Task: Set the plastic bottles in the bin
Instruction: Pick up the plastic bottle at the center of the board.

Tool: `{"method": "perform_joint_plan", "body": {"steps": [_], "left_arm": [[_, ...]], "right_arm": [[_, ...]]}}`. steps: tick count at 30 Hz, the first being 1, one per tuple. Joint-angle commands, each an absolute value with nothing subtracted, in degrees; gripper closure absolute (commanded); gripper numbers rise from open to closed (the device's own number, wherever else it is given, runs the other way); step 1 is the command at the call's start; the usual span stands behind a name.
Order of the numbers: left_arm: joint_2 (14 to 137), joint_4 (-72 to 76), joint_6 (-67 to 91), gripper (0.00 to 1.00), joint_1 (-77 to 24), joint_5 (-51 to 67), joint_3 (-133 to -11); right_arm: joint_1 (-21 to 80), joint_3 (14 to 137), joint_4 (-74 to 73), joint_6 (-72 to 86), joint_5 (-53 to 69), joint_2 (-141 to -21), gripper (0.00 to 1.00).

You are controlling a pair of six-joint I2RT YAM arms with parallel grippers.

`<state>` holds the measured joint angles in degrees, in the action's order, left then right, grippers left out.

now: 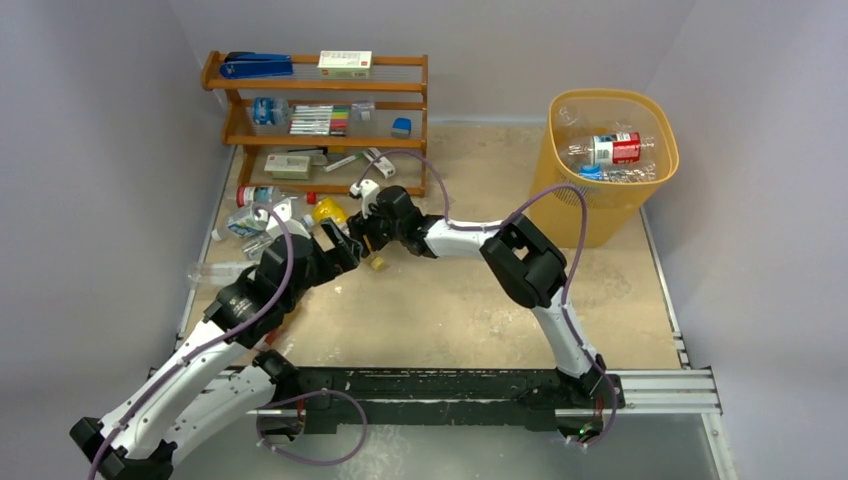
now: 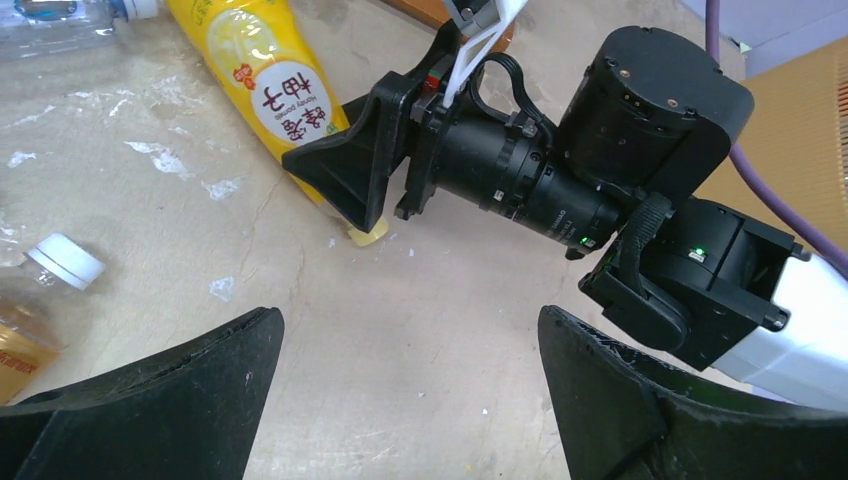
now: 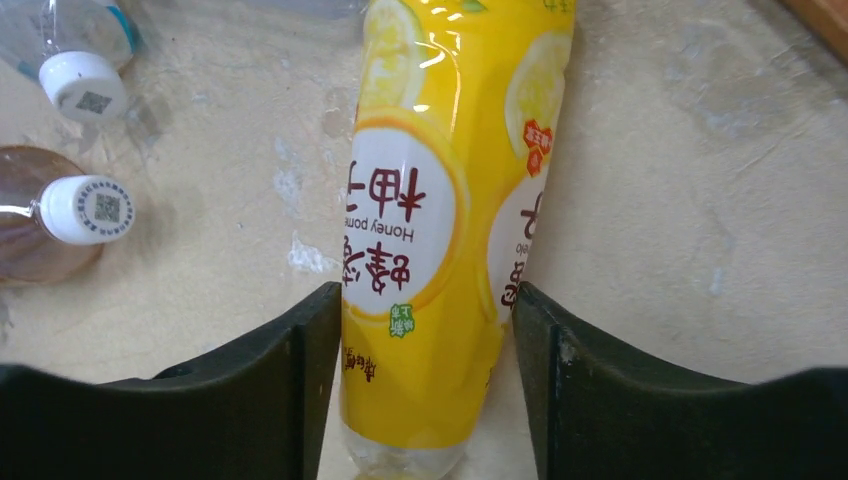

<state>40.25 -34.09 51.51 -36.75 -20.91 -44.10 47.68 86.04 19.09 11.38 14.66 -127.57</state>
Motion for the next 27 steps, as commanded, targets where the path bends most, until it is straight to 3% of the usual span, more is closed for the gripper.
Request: {"method": "perform_joint_plan", "body": {"steps": [1, 4, 9, 21, 27], "left_arm": [[39.91, -35.01, 51.79, 0.01, -36.47, -22.15, -44.52], [40.84, -34.84, 51.13, 0.01, -36.47, -22.31, -44.93], [41.57, -32.63, 51.42, 0.01, -36.43, -21.50, -44.54], [40.71, -33.12, 51.24, 0.01, -36.47, -22.12, -45.45], [41.53, -31.56, 51.08, 0.01, -36.44, -21.66, -44.87]], "right_arm": [[48.55, 89.36, 14.53, 13.74, 9.87, -127.53, 0.44], [48.69, 87.77, 13.79, 14.29, 9.64, -126.20, 0.59], [48.69, 80.87, 14.52, 15.23, 9.37, -119.87, 0.69], [47.97, 71.07, 5.54, 16.92, 4.45, -98.36, 0.71], [40.97, 72.60, -2.12, 17.53, 4.83, -85.00, 0.70]]}}
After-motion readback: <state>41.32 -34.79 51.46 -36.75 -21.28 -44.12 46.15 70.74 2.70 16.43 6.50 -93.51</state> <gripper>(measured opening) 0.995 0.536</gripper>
